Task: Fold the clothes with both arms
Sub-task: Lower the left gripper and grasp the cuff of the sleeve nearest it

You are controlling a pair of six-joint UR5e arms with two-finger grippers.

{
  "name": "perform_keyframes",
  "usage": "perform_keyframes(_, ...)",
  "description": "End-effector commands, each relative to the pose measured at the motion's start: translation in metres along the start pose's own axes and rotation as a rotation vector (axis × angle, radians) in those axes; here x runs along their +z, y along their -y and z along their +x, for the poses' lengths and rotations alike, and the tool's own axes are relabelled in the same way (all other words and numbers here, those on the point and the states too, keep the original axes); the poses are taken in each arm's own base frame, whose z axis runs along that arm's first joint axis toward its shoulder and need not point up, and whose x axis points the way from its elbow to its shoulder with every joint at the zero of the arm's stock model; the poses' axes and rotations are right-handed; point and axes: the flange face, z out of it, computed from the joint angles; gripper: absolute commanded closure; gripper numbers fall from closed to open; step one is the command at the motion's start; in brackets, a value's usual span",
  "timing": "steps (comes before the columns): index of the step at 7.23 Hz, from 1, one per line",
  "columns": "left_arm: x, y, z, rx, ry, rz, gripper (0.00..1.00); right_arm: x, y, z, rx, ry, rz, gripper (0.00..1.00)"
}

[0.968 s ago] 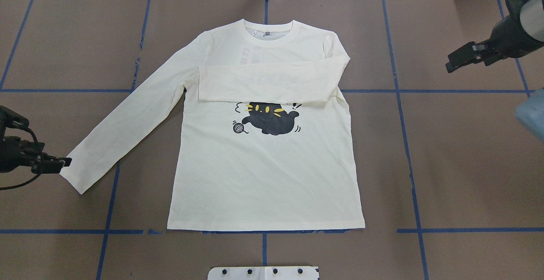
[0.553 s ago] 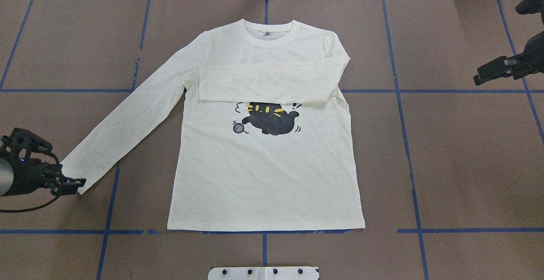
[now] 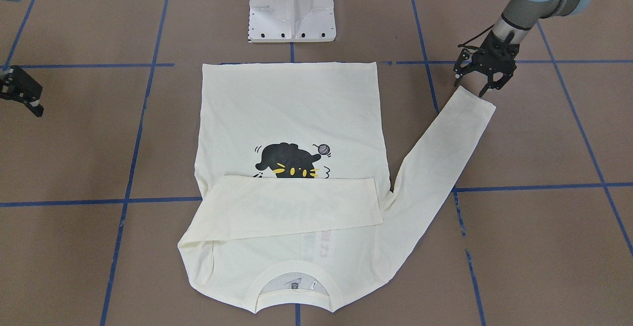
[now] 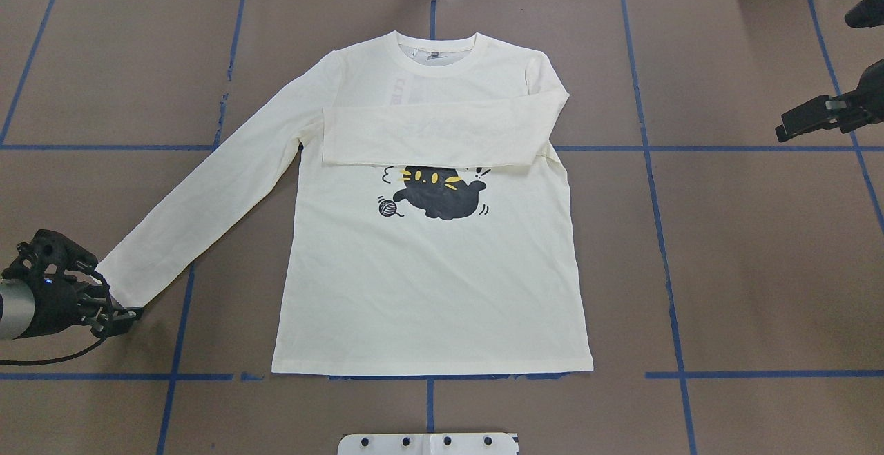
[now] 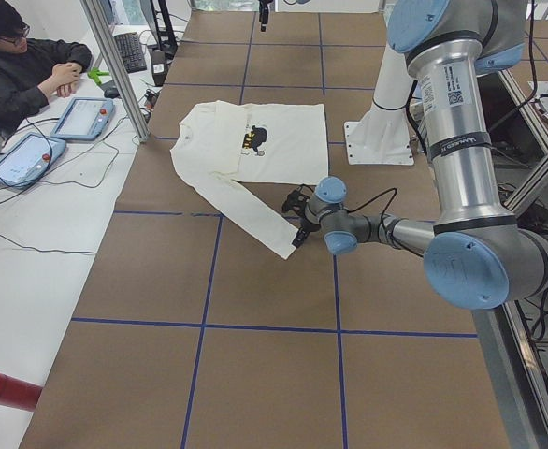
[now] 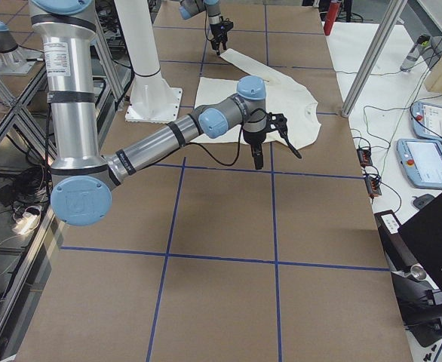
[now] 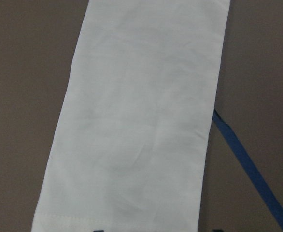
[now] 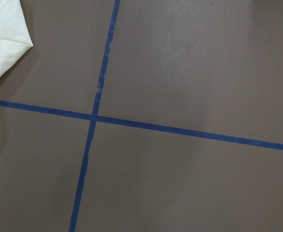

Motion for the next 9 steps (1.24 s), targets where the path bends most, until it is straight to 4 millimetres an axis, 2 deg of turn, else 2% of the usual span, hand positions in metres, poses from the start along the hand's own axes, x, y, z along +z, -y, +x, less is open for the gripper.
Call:
perform_keyframes(1,0.0022,-0.0023,-0.0001,0.002,0.006,-0.003,0.49,-0.0005,0.0004,0.0005,0.001,0.001,0.001,0.00)
perform_keyframes(2,0.0026,-0.0021,-0.0010,0.002,0.015,-0.001,0.58,-0.0005,0.0004,0.0005,0.003,0.001,0.001,0.00)
perform_keyframes(4,0.0024,-0.0004,-0.0008,0.000,0.022,0.007,0.59,0.0001,0.0004,0.0010,0.002,0.000,-0.001,0.00)
perform_keyframes(5,0.0023,-0.0003,-0.0007,0.001,0.021,0.008,0.63,0.0006,0.0003,0.0004,0.003,0.001,-0.002,0.00)
perform_keyframes(6,0.0013,0.0005,0.0003,0.001,0.019,0.011,0.61,0.0012,0.0003,0.0009,0.002,0.000,-0.003,0.00)
perform_keyframes(7,0.0016,0.0002,0.0008,0.002,0.018,0.010,0.45,0.0009,0.0008,0.0003,0.003,0.001,-0.002,0.00)
perform_keyframes(9,0.0023,0.0002,0.0022,0.004,0.017,0.009,0.44,0.0015,0.0010,0.0009,0.004,-0.001,-0.002,0.00)
